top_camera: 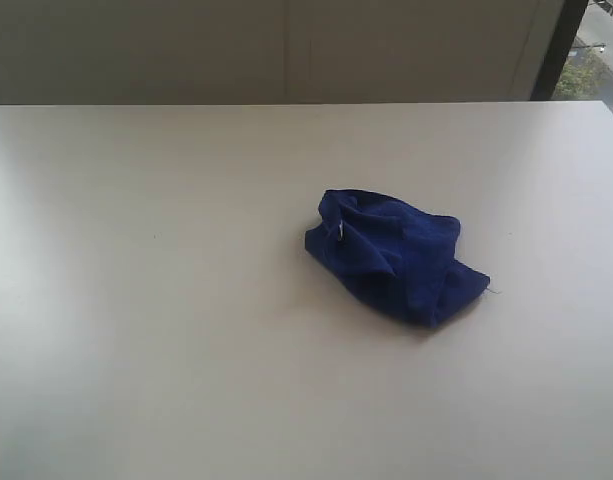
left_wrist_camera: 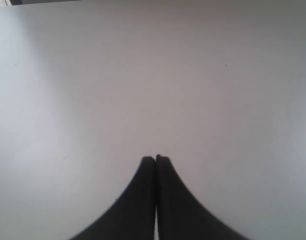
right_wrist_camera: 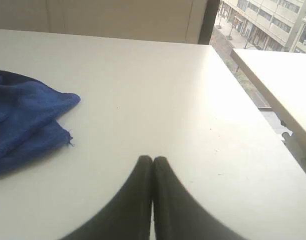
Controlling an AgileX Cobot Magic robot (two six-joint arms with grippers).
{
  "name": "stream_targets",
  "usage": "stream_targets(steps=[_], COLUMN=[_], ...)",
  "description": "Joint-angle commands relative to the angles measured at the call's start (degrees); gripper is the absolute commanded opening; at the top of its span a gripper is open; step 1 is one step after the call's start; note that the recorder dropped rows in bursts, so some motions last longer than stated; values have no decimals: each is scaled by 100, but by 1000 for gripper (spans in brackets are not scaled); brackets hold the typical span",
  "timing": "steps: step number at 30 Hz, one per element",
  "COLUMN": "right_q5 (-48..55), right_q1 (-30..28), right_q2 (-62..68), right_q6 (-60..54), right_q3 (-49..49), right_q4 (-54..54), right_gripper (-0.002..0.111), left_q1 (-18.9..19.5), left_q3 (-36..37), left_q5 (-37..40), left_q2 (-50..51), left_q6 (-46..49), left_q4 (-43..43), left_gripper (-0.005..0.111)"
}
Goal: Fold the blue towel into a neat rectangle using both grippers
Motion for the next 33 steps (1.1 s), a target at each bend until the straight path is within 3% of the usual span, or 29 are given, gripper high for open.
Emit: stream_targets(steps=[1,18,33], right_q5=[-57,-2567,-2615], right_q1=[-40,-40,-40], right_q2=[-30,-30,-30], right_q6=[-26,-26,-26], right_q3=[29,29,29], right_q4=[-22,-22,-22], right_gripper=[0,0,0], left_q1=[20,20,20], left_q3=[30,30,30], left_q5=[17,17,17], left_q2=[-24,-24,-24], left_q6=[-28,-28,-28], left_q4=[-37,-37,-37], left_gripper=[0,0,0])
